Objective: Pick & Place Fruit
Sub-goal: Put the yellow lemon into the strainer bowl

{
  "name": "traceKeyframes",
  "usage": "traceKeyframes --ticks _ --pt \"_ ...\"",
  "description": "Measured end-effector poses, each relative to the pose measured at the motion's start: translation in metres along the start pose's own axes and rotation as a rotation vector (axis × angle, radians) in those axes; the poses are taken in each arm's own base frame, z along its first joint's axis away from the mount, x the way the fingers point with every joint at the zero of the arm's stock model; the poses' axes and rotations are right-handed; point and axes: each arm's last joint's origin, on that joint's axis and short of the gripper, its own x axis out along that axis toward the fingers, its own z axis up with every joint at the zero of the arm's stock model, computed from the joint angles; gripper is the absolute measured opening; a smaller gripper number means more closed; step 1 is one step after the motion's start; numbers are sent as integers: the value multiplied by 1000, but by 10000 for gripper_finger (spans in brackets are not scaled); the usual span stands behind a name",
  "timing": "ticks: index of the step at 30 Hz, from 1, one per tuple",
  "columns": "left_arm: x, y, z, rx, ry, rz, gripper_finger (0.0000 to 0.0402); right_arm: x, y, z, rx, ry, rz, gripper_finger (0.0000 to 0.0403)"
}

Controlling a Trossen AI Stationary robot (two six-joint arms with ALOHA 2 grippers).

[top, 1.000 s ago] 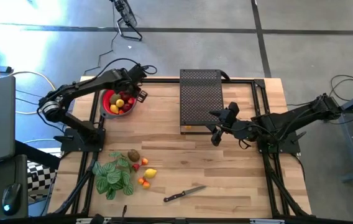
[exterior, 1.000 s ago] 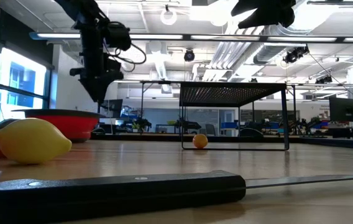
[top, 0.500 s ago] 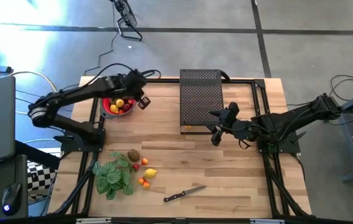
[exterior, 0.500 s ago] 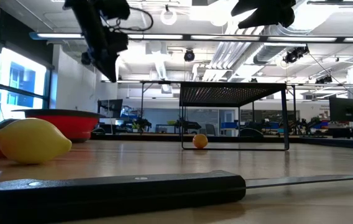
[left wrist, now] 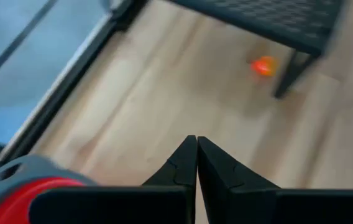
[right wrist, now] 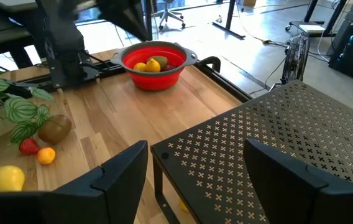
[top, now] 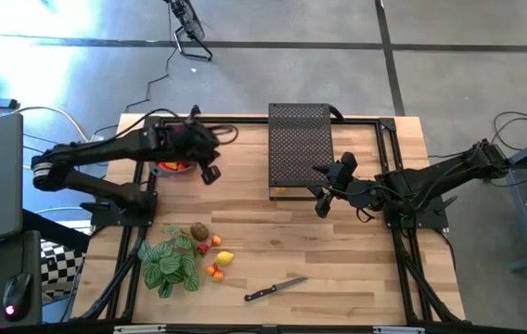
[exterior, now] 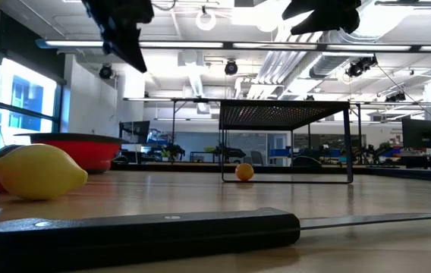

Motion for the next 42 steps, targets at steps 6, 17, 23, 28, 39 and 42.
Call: traceKeyframes --ticks 6,17,23,28,39,42 --pt "-8 -23 -4 128 -9 -108 5 0 1 0 0 12 29 256" --pt "-18 -51 -14 259 -7 -204 5 -1 3 -1 -5 40 98 147" --pt "-27 -71 -22 297 3 -326 5 -1 5 -2 -5 62 151 77" --pt "-35 -86 -27 271 1 -390 5 -1 4 -2 -5 62 151 38" --pt "-49 -108 -34 274 -38 -495 5 -1 4 -2 -24 57 144 4" --pt "-52 -111 -37 250 -25 -509 5 -1 4 -2 -27 57 144 3"
